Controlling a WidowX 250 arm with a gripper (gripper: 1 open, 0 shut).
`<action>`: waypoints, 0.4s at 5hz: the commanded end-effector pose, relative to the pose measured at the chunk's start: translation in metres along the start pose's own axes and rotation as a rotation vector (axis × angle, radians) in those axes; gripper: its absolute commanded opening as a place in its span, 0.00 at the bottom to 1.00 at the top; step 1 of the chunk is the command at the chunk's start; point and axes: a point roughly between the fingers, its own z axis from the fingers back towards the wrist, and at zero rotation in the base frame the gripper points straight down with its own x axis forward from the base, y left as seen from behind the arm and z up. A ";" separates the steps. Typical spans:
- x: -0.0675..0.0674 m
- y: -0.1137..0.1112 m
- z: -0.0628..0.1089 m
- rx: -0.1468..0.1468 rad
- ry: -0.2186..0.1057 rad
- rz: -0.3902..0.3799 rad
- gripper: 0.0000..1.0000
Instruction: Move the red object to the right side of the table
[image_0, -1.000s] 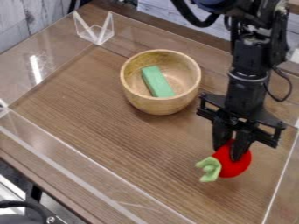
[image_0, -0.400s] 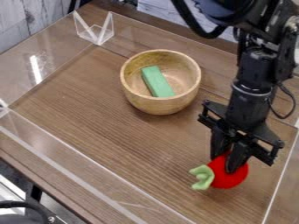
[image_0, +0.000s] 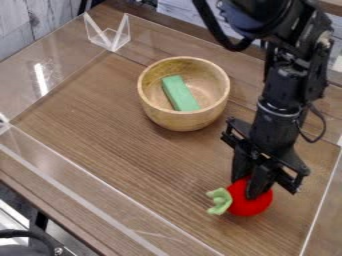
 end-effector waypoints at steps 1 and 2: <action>0.001 0.004 0.004 0.014 -0.030 -0.015 1.00; 0.007 0.000 0.005 0.031 -0.027 -0.029 0.00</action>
